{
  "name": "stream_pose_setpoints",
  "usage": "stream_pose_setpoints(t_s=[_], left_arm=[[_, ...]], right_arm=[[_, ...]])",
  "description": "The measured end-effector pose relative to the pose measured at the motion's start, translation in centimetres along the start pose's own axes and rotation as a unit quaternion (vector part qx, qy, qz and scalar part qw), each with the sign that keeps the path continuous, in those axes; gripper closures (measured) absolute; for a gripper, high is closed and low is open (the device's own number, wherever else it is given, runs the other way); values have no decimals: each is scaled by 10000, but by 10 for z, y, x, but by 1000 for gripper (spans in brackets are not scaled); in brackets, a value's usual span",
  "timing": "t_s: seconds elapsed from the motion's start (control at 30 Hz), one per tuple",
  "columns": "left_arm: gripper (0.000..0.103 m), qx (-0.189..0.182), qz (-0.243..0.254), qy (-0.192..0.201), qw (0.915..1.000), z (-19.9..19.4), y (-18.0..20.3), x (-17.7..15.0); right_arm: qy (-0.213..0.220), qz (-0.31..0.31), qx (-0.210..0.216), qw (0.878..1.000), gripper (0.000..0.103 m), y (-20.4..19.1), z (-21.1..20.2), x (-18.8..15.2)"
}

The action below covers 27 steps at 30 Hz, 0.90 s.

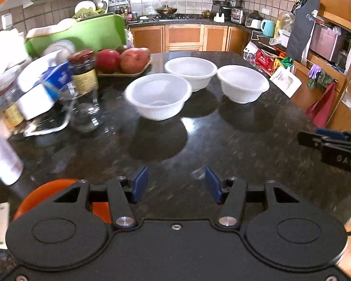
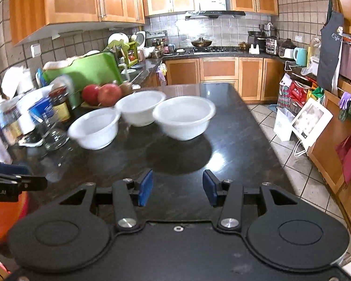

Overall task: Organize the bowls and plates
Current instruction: 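Move the left gripper to the rim of a white ribbed bowl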

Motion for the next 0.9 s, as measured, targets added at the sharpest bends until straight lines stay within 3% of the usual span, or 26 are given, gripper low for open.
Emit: stream_pose_setpoints(t_s=[0.2,0.4,0.63,0.9], left_arm=[[43,243,36,-108,9996,24,31,36],[43,430,-68,-250,9987,46,48,64],[44,461,-539,-559,9959,74,52,89],[44,723,-846,-654,9916,98,54,113]], right_arm=[[79,-171,47,9998,55,41,20,39],[-159,-363,292,9988,55,62,51,75],[-673,-463,618,9947,55,64,98,102],[-781,-569,837,9918,55,55,130,120]])
Point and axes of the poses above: each gripper's, at about its wrist camera, not at the fingertips, and z roughly the way its jaws point, y to its right, x to its top, the point moved 6 cm from there along z, roughly the way its jaws point, and after that the axes turned 14 degrees about z, right-handed, at the moved point
